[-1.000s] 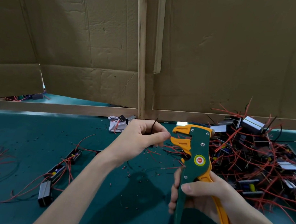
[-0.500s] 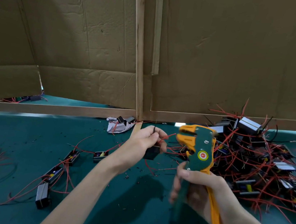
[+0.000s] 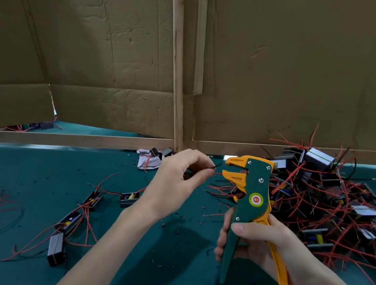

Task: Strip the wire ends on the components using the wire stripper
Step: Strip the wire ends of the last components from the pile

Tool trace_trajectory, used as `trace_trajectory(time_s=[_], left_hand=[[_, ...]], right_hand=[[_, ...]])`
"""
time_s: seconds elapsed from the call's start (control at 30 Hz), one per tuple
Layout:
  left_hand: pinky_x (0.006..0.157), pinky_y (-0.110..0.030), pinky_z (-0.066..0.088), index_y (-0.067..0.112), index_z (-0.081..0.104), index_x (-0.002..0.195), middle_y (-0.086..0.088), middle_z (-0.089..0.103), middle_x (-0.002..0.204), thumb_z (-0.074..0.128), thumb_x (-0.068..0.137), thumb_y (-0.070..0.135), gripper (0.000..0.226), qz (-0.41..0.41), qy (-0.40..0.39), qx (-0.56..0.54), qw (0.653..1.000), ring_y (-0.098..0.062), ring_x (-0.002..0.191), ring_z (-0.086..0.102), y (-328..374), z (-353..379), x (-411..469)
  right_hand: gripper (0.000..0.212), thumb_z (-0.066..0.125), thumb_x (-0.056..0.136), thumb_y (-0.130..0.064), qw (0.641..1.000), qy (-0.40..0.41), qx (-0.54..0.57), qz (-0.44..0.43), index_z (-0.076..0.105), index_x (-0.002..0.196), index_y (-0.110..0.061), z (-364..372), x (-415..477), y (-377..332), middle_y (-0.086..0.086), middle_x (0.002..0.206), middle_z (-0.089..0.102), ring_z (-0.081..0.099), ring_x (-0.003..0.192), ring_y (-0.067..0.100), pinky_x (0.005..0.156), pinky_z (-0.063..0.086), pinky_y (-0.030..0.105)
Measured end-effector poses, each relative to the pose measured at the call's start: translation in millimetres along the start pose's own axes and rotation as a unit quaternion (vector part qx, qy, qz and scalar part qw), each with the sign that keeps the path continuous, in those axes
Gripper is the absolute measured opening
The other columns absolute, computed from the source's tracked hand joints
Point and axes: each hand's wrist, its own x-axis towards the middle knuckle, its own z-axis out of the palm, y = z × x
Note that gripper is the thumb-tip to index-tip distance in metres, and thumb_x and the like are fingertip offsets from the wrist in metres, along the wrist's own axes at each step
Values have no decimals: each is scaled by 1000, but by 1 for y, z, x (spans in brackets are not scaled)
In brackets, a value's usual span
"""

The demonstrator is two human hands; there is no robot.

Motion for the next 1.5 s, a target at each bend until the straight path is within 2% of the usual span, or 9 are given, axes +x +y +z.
trace_trajectory(time_s=[0.67,0.8,0.93,1.0,1.13,1.23,1.33,1.43,1.5], left_hand=[[70,-22,44,16,73,91,-1,62,83,67,88,10,9,31,-32,21,999,-11,75,56,0,-5,2],[70,-14,40,21,72,91,3,61,83,67,88,10,12,26,-42,14,999,-6,74,54,0,-7,2],[70,-10,39,33,67,86,4,60,83,66,88,10,23,29,-44,12,999,-4,75,54,3,-8,3],[71,-10,40,35,65,86,6,60,84,66,89,10,25,26,-49,5,998,-4,76,54,4,-10,3],[76,-21,44,20,72,90,6,63,84,65,90,13,11,20,-53,51,997,-5,78,57,2,-4,1],[80,-31,45,16,69,90,13,62,80,62,92,11,9,3,-63,74,995,-1,75,55,-7,-1,0],[91,-45,40,21,67,89,17,62,74,62,92,16,8,-8,6,147,989,-1,77,55,-15,-7,6],[83,-29,21,27,69,89,17,61,75,65,91,23,7,-3,139,218,966,-7,87,47,0,-11,27],[77,-24,25,22,70,90,14,63,77,65,90,20,6,45,186,179,965,-10,85,43,21,-5,53]], right_hand=[[32,80,54,-14,999,32,-10,26,67,77,3,7,-4,-4,31,74,61,64,66,43,64,57,48],[26,81,56,-18,999,34,-28,28,67,71,-2,12,-4,-5,28,68,59,63,60,39,61,56,46],[50,91,52,-23,995,83,-21,46,59,83,0,10,-7,-1,26,62,56,58,52,35,55,54,43],[41,88,54,-26,994,100,-32,41,61,74,-4,16,-8,0,24,58,55,56,47,32,52,52,39],[42,80,51,-40,984,164,-56,37,54,52,-8,24,-6,11,18,51,48,48,39,26,43,44,30],[34,86,52,-27,996,90,20,16,65,67,-6,25,-3,12,22,64,56,59,55,33,57,53,40],[27,82,56,-12,997,54,61,-8,71,80,-4,23,3,12,26,78,63,66,75,43,74,55,50],[22,78,54,-5,995,70,73,24,72,75,-1,21,6,15,29,76,63,66,72,44,69,57,48],[14,73,60,-1,992,60,85,65,70,74,1,23,5,15,28,75,63,67,70,43,66,58,47]])
